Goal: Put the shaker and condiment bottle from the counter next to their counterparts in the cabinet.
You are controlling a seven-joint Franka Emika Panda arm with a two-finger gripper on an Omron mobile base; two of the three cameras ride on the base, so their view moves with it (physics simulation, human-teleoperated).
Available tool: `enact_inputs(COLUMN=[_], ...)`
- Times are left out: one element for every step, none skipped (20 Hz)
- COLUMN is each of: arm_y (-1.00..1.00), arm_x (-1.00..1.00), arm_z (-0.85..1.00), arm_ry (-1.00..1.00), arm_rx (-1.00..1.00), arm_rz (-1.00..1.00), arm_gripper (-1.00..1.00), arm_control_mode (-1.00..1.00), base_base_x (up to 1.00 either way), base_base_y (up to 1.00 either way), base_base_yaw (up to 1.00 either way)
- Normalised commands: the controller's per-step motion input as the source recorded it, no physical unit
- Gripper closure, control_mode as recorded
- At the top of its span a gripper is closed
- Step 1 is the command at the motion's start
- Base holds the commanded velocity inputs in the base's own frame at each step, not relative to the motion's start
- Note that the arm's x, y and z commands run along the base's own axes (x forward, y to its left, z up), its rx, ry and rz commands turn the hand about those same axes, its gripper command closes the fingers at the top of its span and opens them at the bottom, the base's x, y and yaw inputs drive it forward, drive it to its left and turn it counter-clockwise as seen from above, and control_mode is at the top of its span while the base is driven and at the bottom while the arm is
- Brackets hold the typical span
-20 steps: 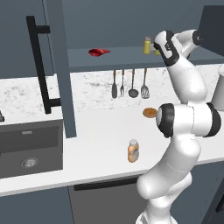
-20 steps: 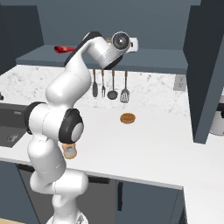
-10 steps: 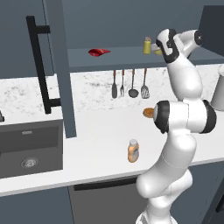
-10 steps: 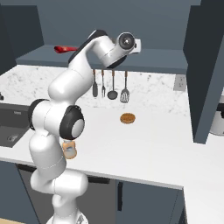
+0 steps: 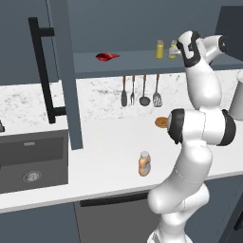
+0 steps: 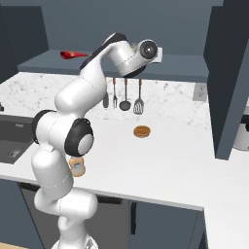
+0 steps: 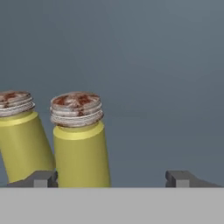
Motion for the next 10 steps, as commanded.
enact_inputs(arm_y=[-0.13,-0.11,-0.04,-0.04,0.0,0.0,0.0,0.0,0.0,0.0], arm_x=[-0.26,-0.26,-0.24,-0.32,-0.39,-0.53,-0.57,-0.69,-0.73,-0.75], arm_z=[0.01,0.04,0.05,0.04,0.03,0.0,0.0,0.0,0.01,0.0], arm_ry=[0.0,0.0,0.0,0.0,0.0,0.0,0.0,-0.01,-0.01,0.0], arm_rx=[0.05,0.04,0.02,0.03,0.01,0.0,0.0,0.0,0.0,0.0], arm_rz=[0.0,0.0,0.0,0.0,0.0,0.0,0.0,0.0,0.0,0.0], arm_gripper=[-1.0,-1.0,-1.0,-1.0,-1.0,-1.0,-1.0,-1.0,-1.0,-1.0], arm_control_mode=[-1.0,-1.0,-1.0,-1.0,-1.0,-1.0,-1.0,-1.0,-1.0,-1.0], base_base_x=[0.0,0.0,0.0,0.0,0.0,0.0,0.0,0.0,0.0,0.0], base_base_y=[0.0,0.0,0.0,0.0,0.0,0.0,0.0,0.0,0.0,0.0], base_base_yaw=[0.0,0.0,0.0,0.0,0.0,0.0,0.0,0.0,0.0,0.0])
